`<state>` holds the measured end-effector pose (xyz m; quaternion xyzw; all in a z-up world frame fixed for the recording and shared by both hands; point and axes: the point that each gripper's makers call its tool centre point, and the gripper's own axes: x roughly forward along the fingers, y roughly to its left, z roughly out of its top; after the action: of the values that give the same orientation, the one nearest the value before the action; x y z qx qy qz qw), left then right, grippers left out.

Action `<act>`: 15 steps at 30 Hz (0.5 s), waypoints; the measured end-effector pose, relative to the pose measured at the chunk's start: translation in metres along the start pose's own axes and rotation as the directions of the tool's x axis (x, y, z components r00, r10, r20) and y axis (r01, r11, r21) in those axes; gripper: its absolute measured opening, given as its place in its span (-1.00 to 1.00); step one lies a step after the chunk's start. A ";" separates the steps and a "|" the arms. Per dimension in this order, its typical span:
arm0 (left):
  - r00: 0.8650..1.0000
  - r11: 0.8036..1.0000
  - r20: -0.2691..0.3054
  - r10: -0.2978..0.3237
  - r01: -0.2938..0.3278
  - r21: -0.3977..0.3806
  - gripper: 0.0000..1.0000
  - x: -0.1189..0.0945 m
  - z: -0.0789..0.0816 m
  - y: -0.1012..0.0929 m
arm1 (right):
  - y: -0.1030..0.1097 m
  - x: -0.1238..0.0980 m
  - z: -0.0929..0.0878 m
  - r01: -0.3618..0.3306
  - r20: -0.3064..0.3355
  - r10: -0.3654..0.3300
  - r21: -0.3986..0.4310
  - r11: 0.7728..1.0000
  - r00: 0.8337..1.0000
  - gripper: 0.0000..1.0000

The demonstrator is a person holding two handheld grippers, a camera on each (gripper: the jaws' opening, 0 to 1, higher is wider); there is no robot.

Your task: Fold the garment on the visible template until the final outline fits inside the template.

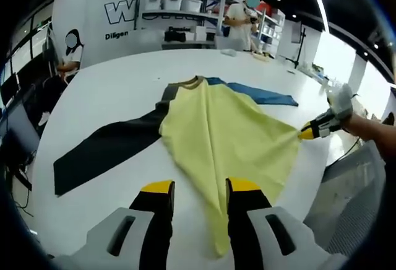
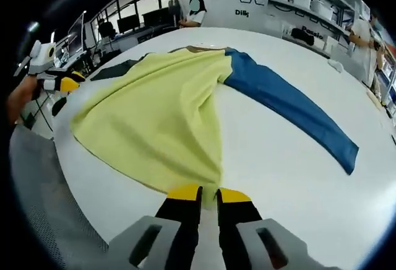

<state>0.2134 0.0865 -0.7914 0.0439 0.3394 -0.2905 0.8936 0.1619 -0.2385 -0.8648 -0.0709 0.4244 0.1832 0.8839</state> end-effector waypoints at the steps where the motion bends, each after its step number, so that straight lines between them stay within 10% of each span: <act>1: 1.000 1.000 0.002 0.000 0.000 0.002 -0.38 0.002 0.001 0.001 | 0.000 -0.001 0.001 0.000 0.005 0.000 -0.002 1.000 1.000 -1.00; 15: 0.994 1.000 0.107 -0.003 0.002 0.013 0.19 0.013 0.036 0.003 | -0.002 0.000 -0.002 0.005 -0.012 -0.005 -0.005 1.000 1.000 -1.00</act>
<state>0.2435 0.0726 -0.7727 0.0339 0.2893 -0.2957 0.9098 0.1610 -0.2413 -0.8665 -0.0751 0.4291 0.1816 0.8816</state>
